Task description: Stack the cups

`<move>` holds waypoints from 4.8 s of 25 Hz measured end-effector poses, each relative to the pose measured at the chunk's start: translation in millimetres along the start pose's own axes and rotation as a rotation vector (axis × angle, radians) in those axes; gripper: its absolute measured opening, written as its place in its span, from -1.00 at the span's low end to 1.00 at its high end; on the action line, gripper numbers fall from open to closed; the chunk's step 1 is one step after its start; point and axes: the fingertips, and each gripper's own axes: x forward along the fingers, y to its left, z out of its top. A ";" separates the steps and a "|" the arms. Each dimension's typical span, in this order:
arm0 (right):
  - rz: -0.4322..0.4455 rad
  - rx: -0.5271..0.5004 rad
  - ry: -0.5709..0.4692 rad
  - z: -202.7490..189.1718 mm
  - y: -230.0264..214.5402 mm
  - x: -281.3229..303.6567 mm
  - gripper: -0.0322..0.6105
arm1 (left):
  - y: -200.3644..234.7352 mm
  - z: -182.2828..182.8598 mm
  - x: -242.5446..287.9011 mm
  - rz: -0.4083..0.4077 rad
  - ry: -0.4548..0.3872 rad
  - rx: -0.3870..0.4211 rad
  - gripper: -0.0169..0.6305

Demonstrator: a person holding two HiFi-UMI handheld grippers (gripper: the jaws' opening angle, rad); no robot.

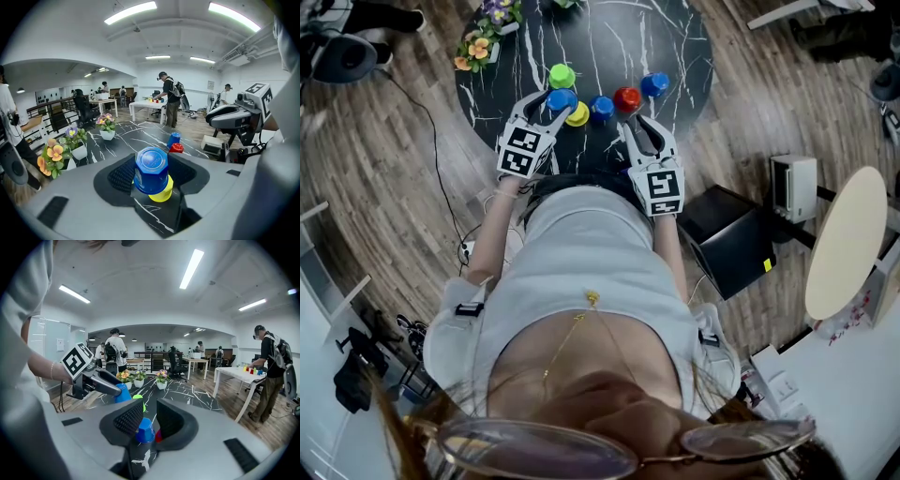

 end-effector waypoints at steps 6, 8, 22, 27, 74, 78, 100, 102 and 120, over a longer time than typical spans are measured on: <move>-0.011 0.007 0.005 -2.5 -5.3 0.0 -0.67 | -12.5 4.4 8.1 -0.036 0.001 0.014 -0.22; -0.015 0.011 0.008 -3.5 -7.5 -0.2 -0.67 | -17.8 5.2 11.1 -0.051 0.007 0.021 -0.23; -0.032 0.026 0.026 -9.5 -19.1 -2.5 -0.67 | -42.4 3.1 29.7 -0.111 0.048 0.068 -0.22; -0.038 0.035 0.033 -14.5 -24.9 -4.6 -0.67 | -46.9 -1.4 37.7 -0.116 0.070 0.082 -0.23; -0.075 -0.022 0.117 -32.6 -93.8 41.3 -0.54 | -22.5 40.6 -17.3 0.057 -0.212 -0.098 -0.83; -0.086 -0.028 0.147 -42.7 -106.9 50.3 -0.47 | -20.8 39.4 -20.6 0.068 -0.215 -0.113 -0.85; -0.083 0.033 0.338 -114.8 -147.4 111.0 -0.09 | -14.4 16.9 -36.0 0.149 -0.155 -0.186 -0.85; -0.087 0.037 0.347 -118.8 -148.0 113.5 -0.09 | -14.0 14.4 -38.8 0.158 -0.152 -0.190 -0.85; -0.107 0.022 0.341 -120.2 -152.9 109.3 -0.22 | -14.8 7.0 -49.8 0.182 -0.147 -0.201 -0.85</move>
